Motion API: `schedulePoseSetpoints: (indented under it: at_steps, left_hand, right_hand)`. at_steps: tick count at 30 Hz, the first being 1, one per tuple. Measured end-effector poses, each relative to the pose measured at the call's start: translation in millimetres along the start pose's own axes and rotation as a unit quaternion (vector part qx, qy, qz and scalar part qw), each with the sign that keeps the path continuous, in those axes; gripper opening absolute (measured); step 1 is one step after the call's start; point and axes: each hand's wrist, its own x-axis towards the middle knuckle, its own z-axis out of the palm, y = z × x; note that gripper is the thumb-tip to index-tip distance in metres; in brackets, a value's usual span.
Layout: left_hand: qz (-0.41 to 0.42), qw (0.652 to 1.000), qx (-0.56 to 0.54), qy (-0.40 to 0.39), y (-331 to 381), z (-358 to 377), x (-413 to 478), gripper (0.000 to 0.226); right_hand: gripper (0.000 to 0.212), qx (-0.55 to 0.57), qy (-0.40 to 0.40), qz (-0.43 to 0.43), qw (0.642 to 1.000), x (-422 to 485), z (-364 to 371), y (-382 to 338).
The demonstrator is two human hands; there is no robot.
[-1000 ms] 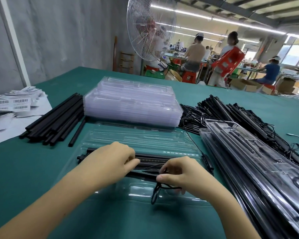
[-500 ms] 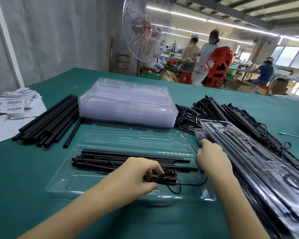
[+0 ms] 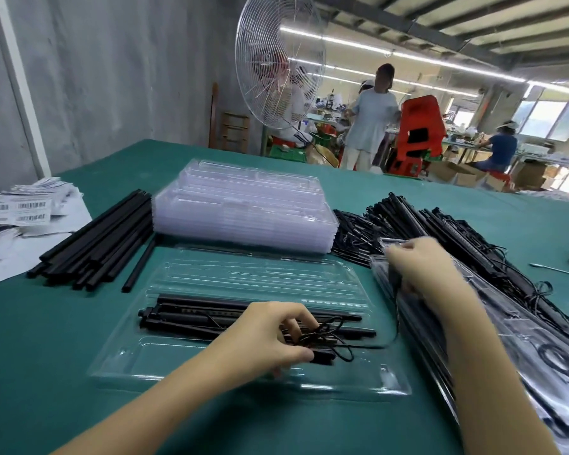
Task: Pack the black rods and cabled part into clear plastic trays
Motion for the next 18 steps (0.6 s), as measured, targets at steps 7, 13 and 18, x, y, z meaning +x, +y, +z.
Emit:
schedulePoseSetpoints:
  at_steps: [7, 13, 18]
  left_hand:
    - [0.023, 0.999, -0.031, -0.009, -6, 21, 11, 0.035]
    - [0.061, 0.997, 0.016, -0.043, -5, 28, 13, 0.031]
    - [0.061, 0.996, 0.000, -0.065, -4, 27, 10, 0.034]
  right_hand:
    - [0.012, 0.573, 0.200, -0.141, 0.782, -50, -25, -42]
    - [0.027, 0.354, 0.447, -0.302, 0.764, -52, -7, -81]
    - [0.034, 0.014, 0.300, -0.526, 0.796, -55, 28, -124]
